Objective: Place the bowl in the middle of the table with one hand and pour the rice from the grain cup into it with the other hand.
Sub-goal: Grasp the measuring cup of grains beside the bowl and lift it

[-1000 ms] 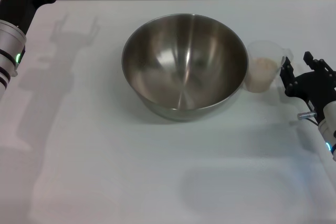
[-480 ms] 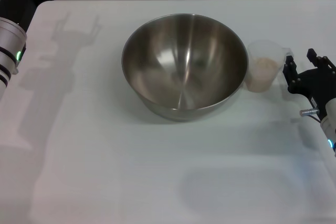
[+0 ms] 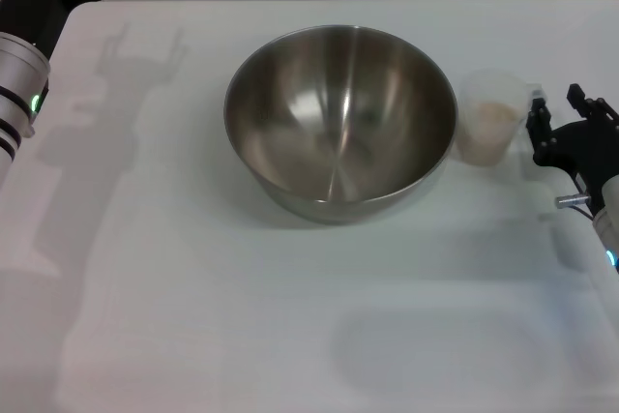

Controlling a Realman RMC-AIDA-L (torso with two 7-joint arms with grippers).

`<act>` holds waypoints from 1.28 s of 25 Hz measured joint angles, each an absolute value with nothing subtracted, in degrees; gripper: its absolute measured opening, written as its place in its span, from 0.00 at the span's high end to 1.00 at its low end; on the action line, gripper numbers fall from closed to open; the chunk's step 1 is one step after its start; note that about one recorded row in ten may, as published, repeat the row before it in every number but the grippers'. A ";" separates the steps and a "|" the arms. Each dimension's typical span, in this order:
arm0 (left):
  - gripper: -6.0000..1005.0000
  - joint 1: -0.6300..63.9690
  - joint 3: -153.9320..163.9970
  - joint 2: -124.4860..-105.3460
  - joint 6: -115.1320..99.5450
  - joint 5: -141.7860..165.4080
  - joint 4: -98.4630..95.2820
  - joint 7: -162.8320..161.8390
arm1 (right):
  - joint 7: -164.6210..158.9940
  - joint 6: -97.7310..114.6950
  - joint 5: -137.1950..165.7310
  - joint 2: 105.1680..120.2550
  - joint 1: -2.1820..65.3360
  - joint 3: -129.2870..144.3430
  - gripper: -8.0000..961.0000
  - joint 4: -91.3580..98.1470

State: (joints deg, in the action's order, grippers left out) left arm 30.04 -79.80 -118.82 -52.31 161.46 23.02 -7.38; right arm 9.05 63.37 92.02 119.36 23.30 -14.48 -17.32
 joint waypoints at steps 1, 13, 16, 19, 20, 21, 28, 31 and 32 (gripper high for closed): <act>0.20 29.99 -79.81 -118.82 -52.55 161.46 23.02 -7.38 | 9.05 63.55 92.03 119.36 23.27 -14.89 0.52 -17.28; 0.20 29.75 -79.80 -118.83 -53.13 161.46 23.03 -7.38 | 9.05 63.61 92.19 119.39 23.53 -15.21 0.89 -16.73; 0.20 29.70 -79.80 -118.83 -53.24 161.46 23.02 -7.38 | 9.05 63.63 92.26 119.40 23.54 -15.14 0.98 -16.61; 0.20 29.55 -79.80 -118.83 -53.67 161.46 23.02 -7.38 | 9.05 63.62 92.36 119.45 23.49 -14.90 0.98 -16.61; 0.20 29.55 -79.80 -118.83 -53.67 161.46 23.02 -7.38 | 9.05 63.50 92.38 119.49 23.45 -14.90 0.98 -16.61; 0.20 29.53 -79.80 -118.83 -53.69 161.46 23.03 -7.38 | 9.05 63.50 92.38 119.49 23.45 -14.90 0.98 -16.61; 0.20 29.44 -79.71 -118.83 -53.70 161.46 22.56 -7.38 | 9.45 63.75 92.21 119.54 23.11 -15.13 0.99 -16.61; 0.20 29.19 -79.80 -118.82 -53.70 161.46 22.42 -7.38 | 9.53 64.42 92.12 119.52 23.02 -15.18 0.99 -16.61; 0.20 28.83 -79.96 -118.71 -53.70 161.46 22.50 -7.37 | 9.58 65.43 92.11 119.50 22.96 -15.20 0.99 -16.61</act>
